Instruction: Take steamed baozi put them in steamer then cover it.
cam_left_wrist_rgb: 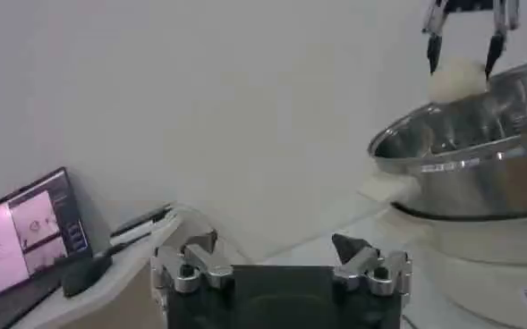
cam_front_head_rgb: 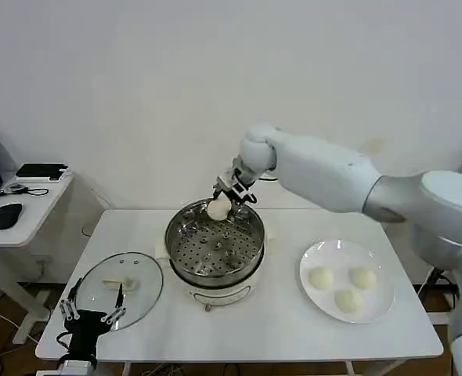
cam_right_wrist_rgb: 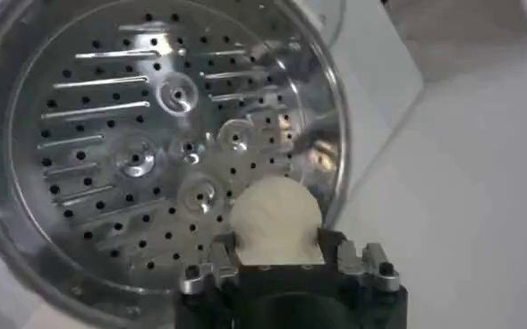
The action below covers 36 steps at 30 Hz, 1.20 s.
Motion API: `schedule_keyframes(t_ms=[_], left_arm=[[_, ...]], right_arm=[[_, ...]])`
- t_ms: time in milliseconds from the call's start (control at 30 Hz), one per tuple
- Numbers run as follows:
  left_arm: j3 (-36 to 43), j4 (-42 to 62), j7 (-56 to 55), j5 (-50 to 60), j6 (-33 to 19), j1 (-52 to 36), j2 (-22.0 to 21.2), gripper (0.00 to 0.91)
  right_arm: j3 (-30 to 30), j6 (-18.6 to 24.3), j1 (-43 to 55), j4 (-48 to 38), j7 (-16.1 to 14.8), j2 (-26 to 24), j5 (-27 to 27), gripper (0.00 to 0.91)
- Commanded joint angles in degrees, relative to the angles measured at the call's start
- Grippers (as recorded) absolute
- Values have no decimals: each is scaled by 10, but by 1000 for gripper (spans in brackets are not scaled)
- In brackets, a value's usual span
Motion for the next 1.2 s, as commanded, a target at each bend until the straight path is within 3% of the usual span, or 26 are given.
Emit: schedule_keyframes(t_ms=[33, 333, 833, 867, 900, 1033, 1200], left_arm=[[-4, 1, 0, 1, -1, -1, -4, 907], [-6, 0, -1, 1, -3, 3, -5, 907], [-4, -3, -1, 2, -4, 3, -8, 907], [-4, -4, -1, 2, -4, 3, -8, 907], [-4, -4, -1, 2, -4, 3, -9, 907], [-3, -5, -1, 2, -4, 4, -10, 907], [-3, -7, -1, 2, -4, 5, -9, 907]], right_arm=[[-3, 83, -33, -39, 21, 35, -60, 635], [9, 147, -45, -81, 39, 51, -122, 635], [19, 188, -57, -108, 57, 58, -172, 645], [20, 189, -57, -109, 58, 58, -173, 856], [21, 191, -57, -111, 60, 59, -177, 907], [31, 200, -60, -121, 75, 63, -190, 907], [32, 178, -40, -82, 64, 43, -118, 907]])
